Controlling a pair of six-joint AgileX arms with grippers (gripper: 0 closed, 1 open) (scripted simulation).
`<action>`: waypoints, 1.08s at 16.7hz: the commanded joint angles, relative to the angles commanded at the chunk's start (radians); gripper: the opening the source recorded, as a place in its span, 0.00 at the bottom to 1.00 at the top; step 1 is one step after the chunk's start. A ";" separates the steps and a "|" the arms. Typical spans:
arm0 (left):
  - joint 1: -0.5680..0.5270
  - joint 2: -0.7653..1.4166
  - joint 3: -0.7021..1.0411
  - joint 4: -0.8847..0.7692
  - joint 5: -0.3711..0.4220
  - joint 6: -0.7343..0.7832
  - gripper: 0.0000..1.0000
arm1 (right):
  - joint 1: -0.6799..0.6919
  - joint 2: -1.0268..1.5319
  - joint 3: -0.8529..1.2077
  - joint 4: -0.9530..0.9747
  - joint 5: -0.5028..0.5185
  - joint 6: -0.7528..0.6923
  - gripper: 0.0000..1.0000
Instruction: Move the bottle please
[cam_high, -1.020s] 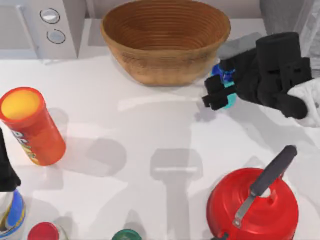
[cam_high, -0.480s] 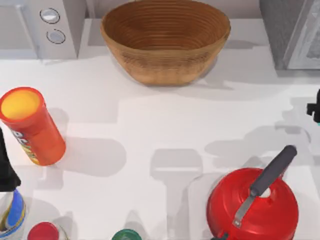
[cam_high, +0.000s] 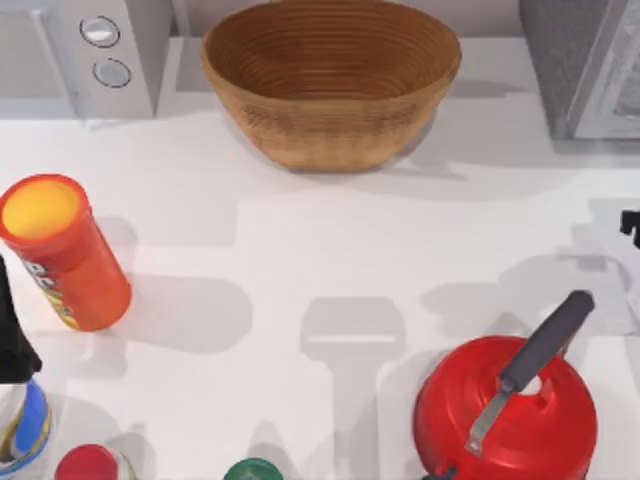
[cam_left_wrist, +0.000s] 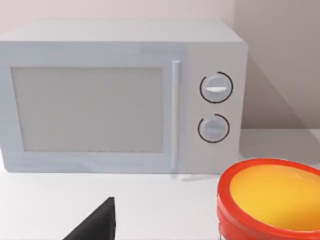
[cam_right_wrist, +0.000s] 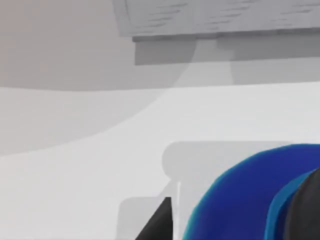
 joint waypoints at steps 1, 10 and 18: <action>0.000 0.000 0.000 0.000 0.000 0.000 1.00 | 0.000 0.023 0.007 0.021 0.001 0.003 0.00; 0.000 0.000 0.000 0.000 0.000 0.000 1.00 | 0.010 0.313 0.067 0.253 0.012 0.011 0.00; 0.000 0.000 0.000 0.000 0.000 0.000 1.00 | 0.010 0.314 0.067 0.254 0.013 0.011 0.38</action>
